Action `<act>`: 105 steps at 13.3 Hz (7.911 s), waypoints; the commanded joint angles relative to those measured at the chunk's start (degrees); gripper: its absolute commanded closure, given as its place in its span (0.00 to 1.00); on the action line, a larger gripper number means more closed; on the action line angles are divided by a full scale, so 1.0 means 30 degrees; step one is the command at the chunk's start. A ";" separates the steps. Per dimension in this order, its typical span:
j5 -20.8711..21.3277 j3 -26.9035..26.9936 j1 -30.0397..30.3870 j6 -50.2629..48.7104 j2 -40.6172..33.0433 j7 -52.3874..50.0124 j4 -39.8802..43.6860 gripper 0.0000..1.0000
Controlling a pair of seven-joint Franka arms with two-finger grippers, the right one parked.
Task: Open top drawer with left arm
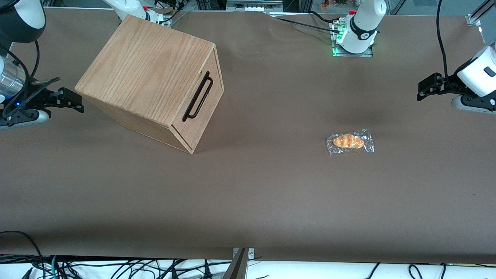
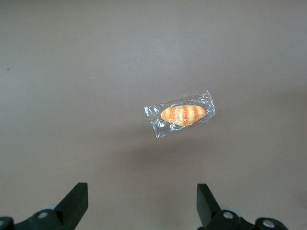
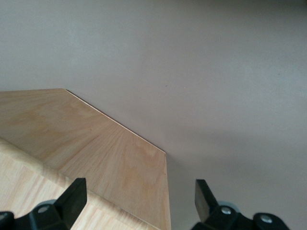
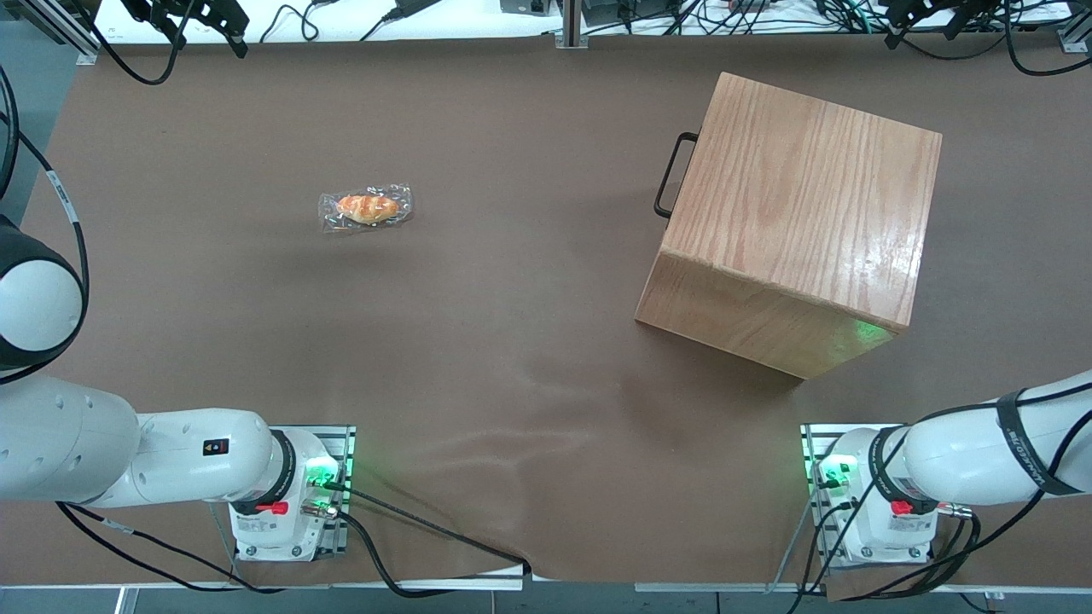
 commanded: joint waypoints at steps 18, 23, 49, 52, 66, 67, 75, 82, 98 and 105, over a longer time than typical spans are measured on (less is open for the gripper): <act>0.0342 -0.0050 0.0020 0.0025 -0.0158 -0.0055 -0.0177 0.00; 0.0545 -0.0050 -0.0097 0.0025 -0.0070 -0.0084 -0.0119 0.00; -0.9969 -0.2453 -1.1254 1.0355 0.8305 -0.9722 0.1434 0.00; -1.1083 -0.2453 -1.2662 1.1890 0.9622 -0.9810 0.2744 0.00; -1.0646 -0.2277 -1.4277 1.3062 1.2410 -1.0192 0.4511 0.00; -1.0616 -0.2248 -1.4306 1.3062 1.2440 -1.0163 0.4481 0.00; -0.8156 -0.2218 -1.3165 1.2711 1.2352 -1.0133 0.4305 0.00; -0.8126 -0.2218 -1.1672 1.1834 1.2177 -0.9518 0.4364 0.00; -0.8680 -0.2541 -0.9121 0.8208 1.1855 -0.8961 0.5675 0.00; -0.9532 -0.2277 -0.6902 0.5130 1.0978 -0.9665 0.6619 0.00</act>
